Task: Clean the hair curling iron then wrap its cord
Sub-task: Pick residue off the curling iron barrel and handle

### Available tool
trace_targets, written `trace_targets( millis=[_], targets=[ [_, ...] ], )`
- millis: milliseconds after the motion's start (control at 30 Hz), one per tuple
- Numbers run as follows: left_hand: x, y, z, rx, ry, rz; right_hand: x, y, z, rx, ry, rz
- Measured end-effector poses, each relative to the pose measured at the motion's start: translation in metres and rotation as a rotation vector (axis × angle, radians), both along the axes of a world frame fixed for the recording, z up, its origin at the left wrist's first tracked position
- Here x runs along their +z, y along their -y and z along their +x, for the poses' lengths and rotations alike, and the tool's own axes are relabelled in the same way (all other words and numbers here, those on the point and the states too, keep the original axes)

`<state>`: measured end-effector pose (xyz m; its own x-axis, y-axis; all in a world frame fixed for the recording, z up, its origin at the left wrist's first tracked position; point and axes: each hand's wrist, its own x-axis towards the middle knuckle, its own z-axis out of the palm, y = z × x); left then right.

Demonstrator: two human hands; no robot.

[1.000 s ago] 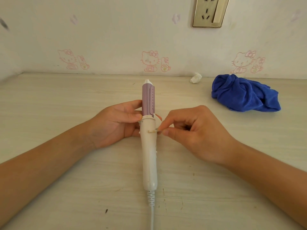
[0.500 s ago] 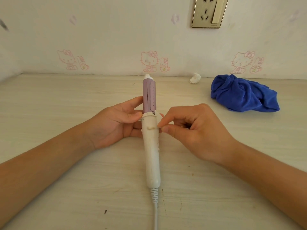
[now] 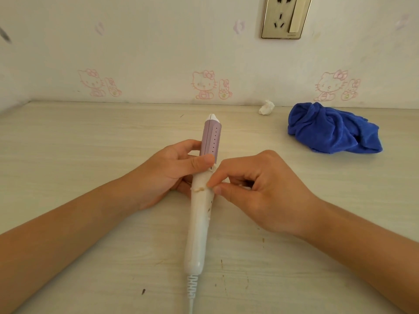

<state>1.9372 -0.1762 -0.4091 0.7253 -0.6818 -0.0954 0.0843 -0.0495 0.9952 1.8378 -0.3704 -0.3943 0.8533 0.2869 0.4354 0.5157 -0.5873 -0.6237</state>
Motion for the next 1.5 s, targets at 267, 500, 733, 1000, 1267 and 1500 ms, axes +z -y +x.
trace_targets(
  millis=[267, 500, 733, 1000, 1267, 1500],
  targets=[
    [-0.001, 0.0, -0.001, 0.056, 0.002, -0.008, 0.003, 0.001, -0.001, 0.012, 0.007, -0.038],
    [-0.001, 0.0, 0.0, 0.086, -0.004, -0.018, 0.004, 0.002, -0.003, 0.001, 0.062, -0.114],
    [-0.001, -0.001, 0.0, 0.089, -0.009, -0.011, 0.004, 0.006, -0.001, -0.031, 0.053, -0.091],
    [0.001, 0.0, -0.001, 0.106, -0.047, -0.068, 0.003, 0.004, -0.003, 0.032, 0.031, -0.094],
    [0.002, 0.0, -0.003, 0.11, -0.074, -0.113, 0.004, 0.004, -0.003, -0.018, 0.034, -0.093],
    [0.003, 0.001, -0.003, 0.128, -0.069, -0.108, 0.004, -0.001, -0.006, -0.067, 0.023, -0.112]
  ],
)
